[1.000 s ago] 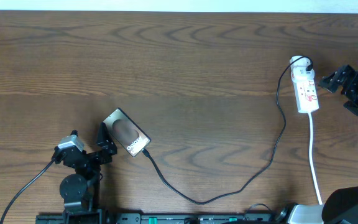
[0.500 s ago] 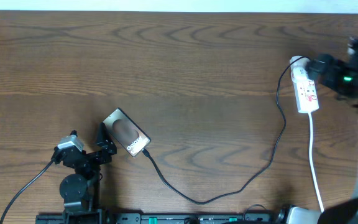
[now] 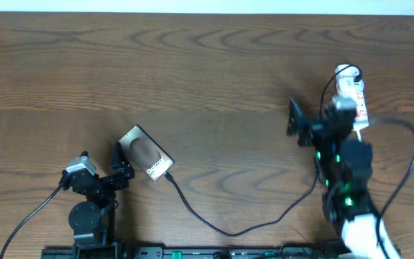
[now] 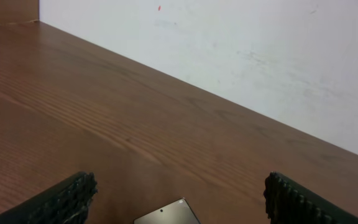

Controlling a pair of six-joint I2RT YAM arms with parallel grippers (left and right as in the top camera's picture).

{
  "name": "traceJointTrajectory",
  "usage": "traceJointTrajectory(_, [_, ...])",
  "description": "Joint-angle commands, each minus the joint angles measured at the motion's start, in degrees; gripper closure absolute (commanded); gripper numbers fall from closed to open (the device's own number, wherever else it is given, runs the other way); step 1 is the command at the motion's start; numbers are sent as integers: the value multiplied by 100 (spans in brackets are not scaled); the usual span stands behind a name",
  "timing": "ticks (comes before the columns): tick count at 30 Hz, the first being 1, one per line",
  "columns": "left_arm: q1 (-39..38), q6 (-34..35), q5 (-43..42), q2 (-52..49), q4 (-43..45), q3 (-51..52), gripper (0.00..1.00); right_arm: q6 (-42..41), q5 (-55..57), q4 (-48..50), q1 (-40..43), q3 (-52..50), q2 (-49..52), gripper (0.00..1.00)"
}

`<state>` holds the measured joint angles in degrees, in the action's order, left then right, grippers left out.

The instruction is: Plug charger to phone and switch on socket

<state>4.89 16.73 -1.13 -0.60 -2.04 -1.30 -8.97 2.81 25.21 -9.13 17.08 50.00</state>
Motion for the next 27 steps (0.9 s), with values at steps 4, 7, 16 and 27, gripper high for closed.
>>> traceJointTrajectory(4, [24,31,162,33,-219,107,11,-20,850,26,-24,-1346,-1611,1])
traceJointTrajectory(7, [24,31,162,33,-219,107,11,-22,953,-385,-20,-1676,-2286,1])
traceJointTrajectory(16, [24,31,162,33,-219,107,11,66,1272,-2826,81,-1676,-4253,1])
traceJointTrajectory(27, [24,31,162,33,-219,107,11,479,1207,-2811,105,-1676,-4970,1])
